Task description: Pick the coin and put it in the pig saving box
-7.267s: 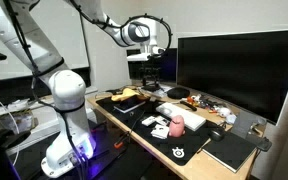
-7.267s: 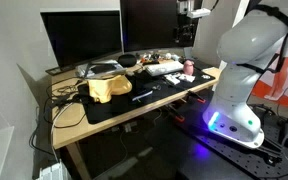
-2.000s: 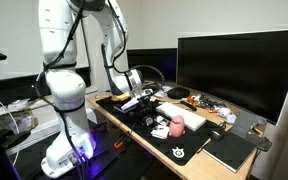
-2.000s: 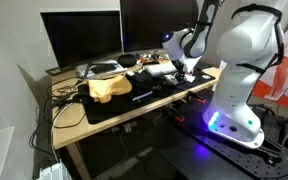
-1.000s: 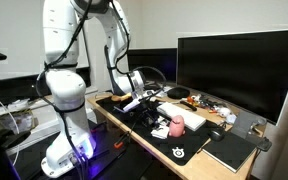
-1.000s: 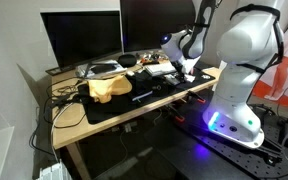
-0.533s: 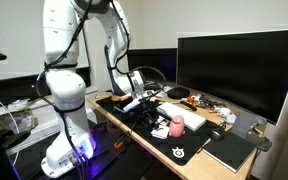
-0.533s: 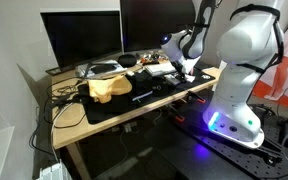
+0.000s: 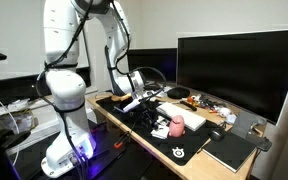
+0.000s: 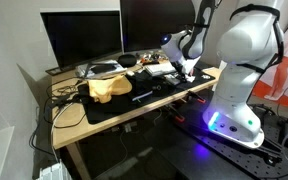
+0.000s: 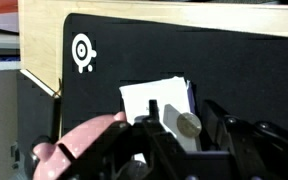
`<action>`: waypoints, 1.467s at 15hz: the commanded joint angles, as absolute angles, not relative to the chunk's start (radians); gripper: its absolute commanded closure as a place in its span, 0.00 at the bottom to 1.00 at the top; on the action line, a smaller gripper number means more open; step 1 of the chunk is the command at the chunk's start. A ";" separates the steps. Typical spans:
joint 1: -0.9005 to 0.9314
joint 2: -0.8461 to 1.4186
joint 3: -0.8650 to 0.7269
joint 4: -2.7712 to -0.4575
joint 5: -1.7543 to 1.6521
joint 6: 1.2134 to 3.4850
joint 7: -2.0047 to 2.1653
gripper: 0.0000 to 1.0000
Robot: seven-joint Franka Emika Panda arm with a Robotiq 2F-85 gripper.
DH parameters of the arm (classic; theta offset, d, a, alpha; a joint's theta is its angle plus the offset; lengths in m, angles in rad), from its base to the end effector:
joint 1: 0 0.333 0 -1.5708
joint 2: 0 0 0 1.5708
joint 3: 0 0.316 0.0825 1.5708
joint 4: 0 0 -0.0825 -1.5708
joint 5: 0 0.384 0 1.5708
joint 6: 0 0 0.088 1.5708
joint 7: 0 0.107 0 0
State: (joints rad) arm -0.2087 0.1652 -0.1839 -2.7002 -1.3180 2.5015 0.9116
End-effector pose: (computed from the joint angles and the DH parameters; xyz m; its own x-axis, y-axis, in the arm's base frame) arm 0.3308 -0.1349 0.1524 0.9873 -0.1091 -0.1154 -0.0190 -0.8025 0.5963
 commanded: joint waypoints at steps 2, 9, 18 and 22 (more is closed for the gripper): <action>-0.194 0.173 -0.187 -2.691 -1.345 2.476 0.952 0.52; -0.183 0.165 -0.182 -2.696 -1.344 2.471 0.952 0.46; -0.165 0.158 -0.177 -2.701 -1.347 2.467 0.956 0.58; -0.162 0.159 -0.176 -2.699 -1.349 2.467 0.956 0.69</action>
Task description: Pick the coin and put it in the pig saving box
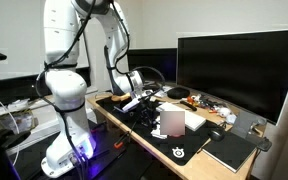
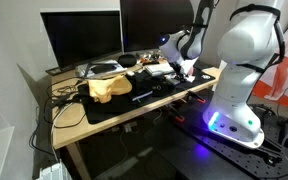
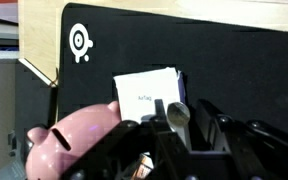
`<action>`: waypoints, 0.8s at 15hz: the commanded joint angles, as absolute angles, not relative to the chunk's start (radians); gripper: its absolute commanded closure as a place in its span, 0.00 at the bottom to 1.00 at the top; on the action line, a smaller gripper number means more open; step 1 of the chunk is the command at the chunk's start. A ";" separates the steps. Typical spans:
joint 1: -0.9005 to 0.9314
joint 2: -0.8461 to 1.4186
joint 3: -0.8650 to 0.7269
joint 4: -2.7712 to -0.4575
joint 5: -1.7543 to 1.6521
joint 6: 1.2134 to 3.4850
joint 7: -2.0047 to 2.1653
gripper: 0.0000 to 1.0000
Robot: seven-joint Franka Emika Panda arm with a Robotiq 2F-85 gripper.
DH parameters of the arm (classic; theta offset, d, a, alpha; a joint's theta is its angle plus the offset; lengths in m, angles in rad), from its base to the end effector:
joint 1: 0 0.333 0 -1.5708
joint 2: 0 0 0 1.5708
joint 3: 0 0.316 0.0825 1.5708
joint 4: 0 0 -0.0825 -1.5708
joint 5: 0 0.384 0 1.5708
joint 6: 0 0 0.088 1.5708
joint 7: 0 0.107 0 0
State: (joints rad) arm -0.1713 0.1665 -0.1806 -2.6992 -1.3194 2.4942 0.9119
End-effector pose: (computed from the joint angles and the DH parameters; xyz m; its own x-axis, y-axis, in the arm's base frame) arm 0.3357 -0.1222 0.1520 0.9904 -0.0704 -0.1192 0.0155 -0.7992 0.6008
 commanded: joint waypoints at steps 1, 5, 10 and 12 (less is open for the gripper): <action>-0.162 0.160 -0.176 -2.698 -1.349 2.467 0.956 0.71; -0.163 0.161 -0.177 -2.697 -1.348 2.468 0.954 0.75; -0.164 0.161 -0.177 -2.698 -1.349 2.469 0.954 0.97; -0.163 0.161 -0.177 -2.698 -1.348 2.469 0.953 1.00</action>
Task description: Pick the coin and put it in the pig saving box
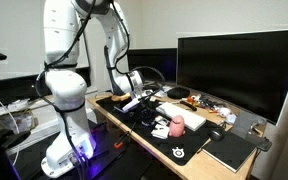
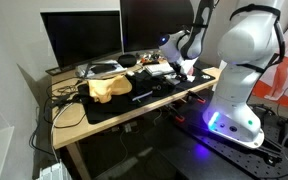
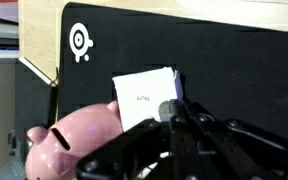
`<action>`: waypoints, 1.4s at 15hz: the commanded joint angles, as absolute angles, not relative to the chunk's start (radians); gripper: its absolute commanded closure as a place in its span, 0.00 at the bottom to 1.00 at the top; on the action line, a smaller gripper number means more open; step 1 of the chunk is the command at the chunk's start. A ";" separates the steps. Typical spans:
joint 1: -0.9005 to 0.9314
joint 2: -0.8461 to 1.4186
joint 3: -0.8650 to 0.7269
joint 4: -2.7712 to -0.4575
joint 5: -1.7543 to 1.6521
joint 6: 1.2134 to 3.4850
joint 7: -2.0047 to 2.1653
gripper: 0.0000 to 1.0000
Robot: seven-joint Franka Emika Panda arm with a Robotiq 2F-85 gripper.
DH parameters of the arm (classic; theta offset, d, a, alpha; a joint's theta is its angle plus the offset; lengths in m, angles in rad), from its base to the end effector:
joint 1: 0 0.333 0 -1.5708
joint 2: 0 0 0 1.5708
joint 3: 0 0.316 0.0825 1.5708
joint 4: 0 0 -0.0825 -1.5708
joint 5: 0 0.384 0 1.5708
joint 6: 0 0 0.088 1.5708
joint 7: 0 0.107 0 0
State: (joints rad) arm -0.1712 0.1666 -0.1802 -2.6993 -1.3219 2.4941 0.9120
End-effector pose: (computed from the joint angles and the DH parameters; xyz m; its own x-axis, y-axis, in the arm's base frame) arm 0.3357 -0.1220 0.1519 0.9905 -0.0678 -0.1196 0.0180 -0.7988 0.6013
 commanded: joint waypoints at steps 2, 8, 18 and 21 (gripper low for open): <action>-0.163 0.159 -0.176 -2.700 -1.348 2.470 0.953 1.00; -0.164 0.144 -0.178 -2.712 -1.361 2.475 0.954 1.00; -0.169 0.149 -0.179 -2.704 -1.355 2.475 0.942 0.42; -0.174 0.157 -0.182 -2.695 -1.343 2.477 0.929 0.46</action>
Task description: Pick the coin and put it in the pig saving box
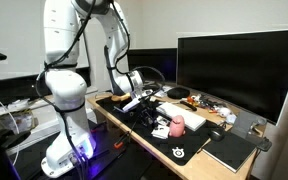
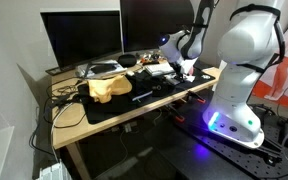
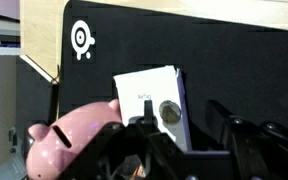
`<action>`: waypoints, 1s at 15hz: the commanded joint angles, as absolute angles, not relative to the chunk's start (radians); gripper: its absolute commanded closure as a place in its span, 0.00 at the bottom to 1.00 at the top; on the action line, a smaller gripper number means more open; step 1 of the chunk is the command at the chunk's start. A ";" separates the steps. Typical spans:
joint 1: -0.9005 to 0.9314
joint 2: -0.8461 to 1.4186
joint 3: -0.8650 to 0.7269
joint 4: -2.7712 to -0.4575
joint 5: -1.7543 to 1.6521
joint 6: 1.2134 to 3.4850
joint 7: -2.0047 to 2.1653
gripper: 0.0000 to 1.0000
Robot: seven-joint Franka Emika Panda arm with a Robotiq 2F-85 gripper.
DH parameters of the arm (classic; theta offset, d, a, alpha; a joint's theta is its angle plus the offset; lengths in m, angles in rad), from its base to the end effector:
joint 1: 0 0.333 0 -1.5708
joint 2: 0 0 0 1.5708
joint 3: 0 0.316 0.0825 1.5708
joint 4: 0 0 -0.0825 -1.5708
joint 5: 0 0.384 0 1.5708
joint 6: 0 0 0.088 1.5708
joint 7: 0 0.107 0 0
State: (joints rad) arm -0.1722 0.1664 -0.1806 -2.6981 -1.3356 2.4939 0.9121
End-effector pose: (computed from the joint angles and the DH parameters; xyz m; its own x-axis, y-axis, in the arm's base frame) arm 0.3360 -0.1227 0.1523 0.9912 -0.0567 -0.1198 0.0275 -0.7961 0.6046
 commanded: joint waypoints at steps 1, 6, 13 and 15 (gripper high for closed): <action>-0.175 0.160 -0.182 -2.692 -1.342 2.477 0.927 0.48; -0.183 0.176 -0.189 -2.676 -1.338 2.478 0.924 0.52; -0.190 0.201 -0.192 -2.661 -1.334 2.475 0.924 0.57; -0.188 0.205 -0.192 -2.661 -1.338 2.475 0.928 0.80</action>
State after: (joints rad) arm -0.1882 0.1900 -0.1919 -2.6735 -1.3352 2.4939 0.9121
